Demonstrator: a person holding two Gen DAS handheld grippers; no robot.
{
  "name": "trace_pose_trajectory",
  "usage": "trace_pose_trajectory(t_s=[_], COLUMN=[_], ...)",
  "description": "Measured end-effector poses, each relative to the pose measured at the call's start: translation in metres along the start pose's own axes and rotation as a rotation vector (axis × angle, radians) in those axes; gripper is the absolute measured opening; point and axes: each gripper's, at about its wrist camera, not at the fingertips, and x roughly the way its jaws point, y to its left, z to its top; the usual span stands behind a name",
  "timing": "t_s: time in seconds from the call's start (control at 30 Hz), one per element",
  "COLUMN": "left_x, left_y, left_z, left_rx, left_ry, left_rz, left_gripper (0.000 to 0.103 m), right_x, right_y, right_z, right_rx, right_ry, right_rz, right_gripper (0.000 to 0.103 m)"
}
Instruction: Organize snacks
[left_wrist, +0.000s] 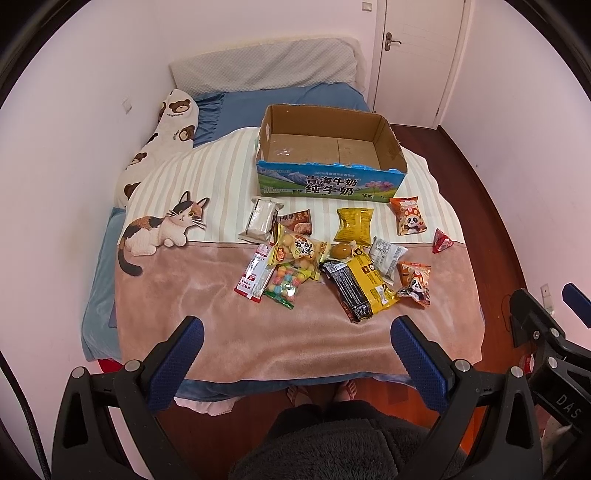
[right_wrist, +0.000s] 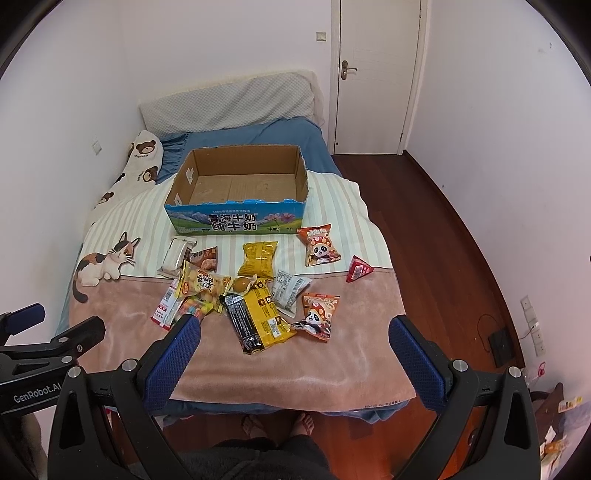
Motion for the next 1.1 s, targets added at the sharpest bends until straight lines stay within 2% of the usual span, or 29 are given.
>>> trace_pose_trajectory(t_s=[0.47, 0.67, 0.87, 1.1], left_x=[-0.001, 0.025, 0.093, 0.192], left_y=[-0.003, 0.008, 0.026, 0.019], left_z=[0.003, 0.015, 0.028, 0.031], left_rx=[0.008, 0.01, -0.033, -0.126], left_ry=[-0.002, 0.022, 0.141, 0.376], left_rz=[0.0, -0.001, -0.041, -0.135], left_gripper=[0.103, 0.103, 0.103, 0.103], right_x=[0.001, 0.02, 0.064, 0.15], right_y=[-0.002, -0.001, -0.008, -0.042], right_z=[0.0, 0.004, 0.008, 0.002], right_rx=[0.011, 0.051, 0.118, 0.203], right_ry=[0.002, 0.035, 0.114, 0.268], right_rz=[0.001, -0.014, -0.024, -0.052], right_gripper=[0.103, 0.103, 0.103, 0.103])
